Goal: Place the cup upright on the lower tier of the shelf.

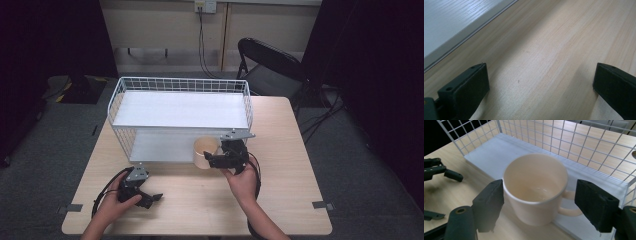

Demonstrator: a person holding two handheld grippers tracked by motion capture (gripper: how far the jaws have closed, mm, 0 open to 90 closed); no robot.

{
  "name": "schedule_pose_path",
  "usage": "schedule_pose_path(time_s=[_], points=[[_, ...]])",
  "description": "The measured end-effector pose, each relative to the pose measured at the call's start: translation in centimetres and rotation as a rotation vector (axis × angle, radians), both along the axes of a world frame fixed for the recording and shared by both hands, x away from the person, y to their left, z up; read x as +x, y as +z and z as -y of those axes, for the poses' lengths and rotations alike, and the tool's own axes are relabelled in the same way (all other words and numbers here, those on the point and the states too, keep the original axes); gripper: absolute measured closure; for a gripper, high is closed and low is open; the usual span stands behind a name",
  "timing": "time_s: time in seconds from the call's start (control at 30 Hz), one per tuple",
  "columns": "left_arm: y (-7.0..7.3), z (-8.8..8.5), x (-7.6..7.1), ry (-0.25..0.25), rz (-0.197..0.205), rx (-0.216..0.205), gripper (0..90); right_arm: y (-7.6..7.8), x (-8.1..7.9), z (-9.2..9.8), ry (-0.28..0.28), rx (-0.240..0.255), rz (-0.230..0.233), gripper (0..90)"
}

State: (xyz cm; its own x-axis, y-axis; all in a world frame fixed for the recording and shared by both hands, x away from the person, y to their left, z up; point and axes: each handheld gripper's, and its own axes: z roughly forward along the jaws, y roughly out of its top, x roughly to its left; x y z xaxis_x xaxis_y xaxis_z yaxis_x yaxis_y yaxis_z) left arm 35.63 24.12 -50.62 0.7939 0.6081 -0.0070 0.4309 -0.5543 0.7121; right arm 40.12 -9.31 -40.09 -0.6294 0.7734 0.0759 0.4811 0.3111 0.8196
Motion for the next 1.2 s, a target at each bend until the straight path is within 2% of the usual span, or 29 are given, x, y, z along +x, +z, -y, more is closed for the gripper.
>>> schedule_pose_path(time_s=[0.1,0.33,0.73,1.2], points=[[0.0,0.0,0.0,0.001,0.0,-0.001,0.0,-0.2,-0.4,-0.1,0.001,-0.015,0.004,18.8],[0.0,0.0,0.0,0.0,-0.001,0.001,0.0,-1.3,-0.5,-0.2,-0.013,-0.017,-0.024,16.8],[0.0,0.0,0.0,0.0,-0.002,0.001,0.0,-2.5,-0.3,-0.9,-0.025,-0.025,-0.039,17.8],[0.0,0.0,0.0,0.001,0.0,-0.001,0.0,-2.8,0.1,-1.6,-0.052,-0.041,-0.03,22.8]])
